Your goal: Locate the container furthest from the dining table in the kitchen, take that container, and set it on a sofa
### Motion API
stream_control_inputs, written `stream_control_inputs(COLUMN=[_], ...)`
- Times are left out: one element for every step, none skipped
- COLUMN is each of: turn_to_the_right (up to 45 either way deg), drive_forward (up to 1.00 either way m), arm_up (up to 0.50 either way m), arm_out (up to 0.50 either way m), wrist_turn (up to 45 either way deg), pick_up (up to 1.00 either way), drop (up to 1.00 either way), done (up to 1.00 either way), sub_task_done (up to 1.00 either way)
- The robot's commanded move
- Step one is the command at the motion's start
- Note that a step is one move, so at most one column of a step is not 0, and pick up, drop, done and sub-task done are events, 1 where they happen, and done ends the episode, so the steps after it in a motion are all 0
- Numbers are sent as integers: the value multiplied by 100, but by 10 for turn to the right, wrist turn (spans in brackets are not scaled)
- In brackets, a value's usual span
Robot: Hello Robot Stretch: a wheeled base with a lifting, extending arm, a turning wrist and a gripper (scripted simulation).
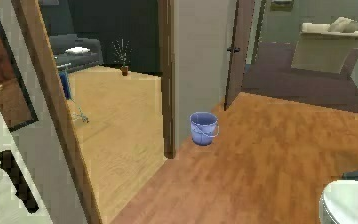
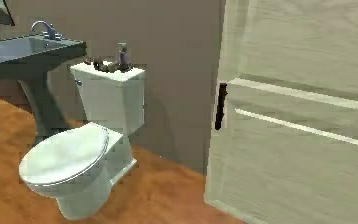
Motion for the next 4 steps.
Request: stream_control_inputs(turn_to_the_right=[0,360,0,60], drive_forward=[65,0,100,0], arm_up=[0,0,0,0], arm_out=[0,0,0,0], wrist_turn=[0,0,0,0], pick_up=[0,0,0,0], drop=[0,0,0,0], done=[0,0,0,0], sub_task_done=[0,0,0,0])
